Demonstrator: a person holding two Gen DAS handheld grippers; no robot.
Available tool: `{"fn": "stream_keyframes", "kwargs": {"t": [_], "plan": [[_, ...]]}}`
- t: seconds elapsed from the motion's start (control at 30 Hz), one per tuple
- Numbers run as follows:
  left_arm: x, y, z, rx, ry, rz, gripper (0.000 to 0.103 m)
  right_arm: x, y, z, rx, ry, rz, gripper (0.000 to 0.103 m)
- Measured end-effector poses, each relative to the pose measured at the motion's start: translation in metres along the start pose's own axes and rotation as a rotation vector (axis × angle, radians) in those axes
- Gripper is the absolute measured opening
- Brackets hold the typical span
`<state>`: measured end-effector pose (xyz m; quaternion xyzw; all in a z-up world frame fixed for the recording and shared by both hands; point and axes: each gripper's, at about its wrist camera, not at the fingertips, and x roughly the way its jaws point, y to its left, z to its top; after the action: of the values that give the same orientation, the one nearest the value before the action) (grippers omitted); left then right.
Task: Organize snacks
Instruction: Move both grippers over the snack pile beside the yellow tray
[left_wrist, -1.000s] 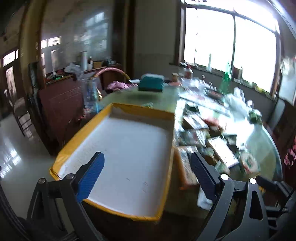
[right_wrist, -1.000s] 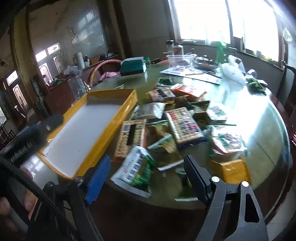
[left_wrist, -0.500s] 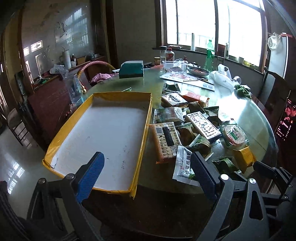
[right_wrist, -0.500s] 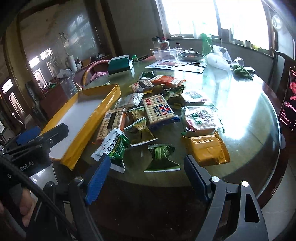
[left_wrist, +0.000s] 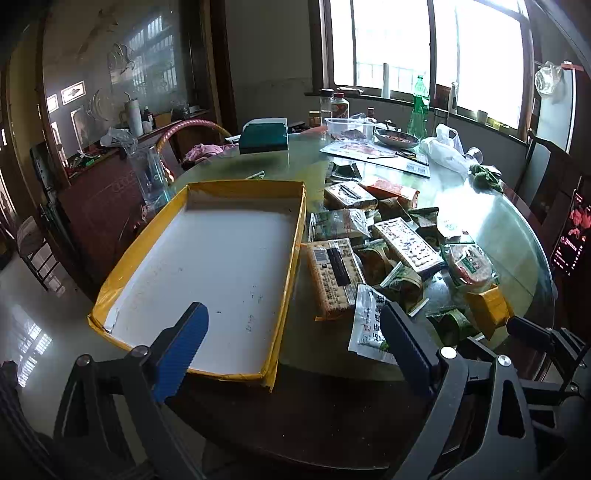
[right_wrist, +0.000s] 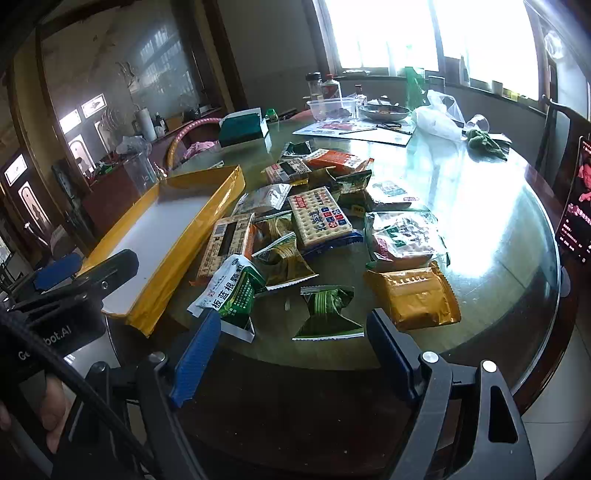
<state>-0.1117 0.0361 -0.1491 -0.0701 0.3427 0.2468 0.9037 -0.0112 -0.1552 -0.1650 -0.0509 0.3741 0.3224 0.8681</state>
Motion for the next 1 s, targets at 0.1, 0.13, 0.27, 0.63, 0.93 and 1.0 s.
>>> {"fn": "stream_keyframes", "kwargs": {"t": [0.1,0.13,0.27,0.63,0.93,1.0], "plan": [[0.000,-0.006,-0.002,-0.004,0.005,-0.004,0.094,0.001,0.001,0.000,-0.010,0.017,-0.007,0.082],[0.001,-0.005,-0.003,-0.005,0.011,-0.005,0.094,0.001,0.002,0.000,-0.012,0.020,-0.009,0.082],[0.004,-0.011,-0.005,-0.010,0.029,-0.011,0.094,0.000,0.002,0.000,-0.017,0.022,-0.023,0.082],[0.007,-0.024,-0.008,-0.001,0.038,-0.019,0.094,-0.002,0.001,-0.002,-0.013,0.023,-0.032,0.082],[0.007,-0.026,-0.012,-0.004,0.039,-0.027,0.094,-0.004,0.002,-0.004,-0.013,0.029,-0.025,0.082],[0.008,-0.026,-0.012,-0.010,0.045,-0.036,0.094,-0.003,0.001,-0.004,-0.006,0.032,-0.020,0.082]]}}
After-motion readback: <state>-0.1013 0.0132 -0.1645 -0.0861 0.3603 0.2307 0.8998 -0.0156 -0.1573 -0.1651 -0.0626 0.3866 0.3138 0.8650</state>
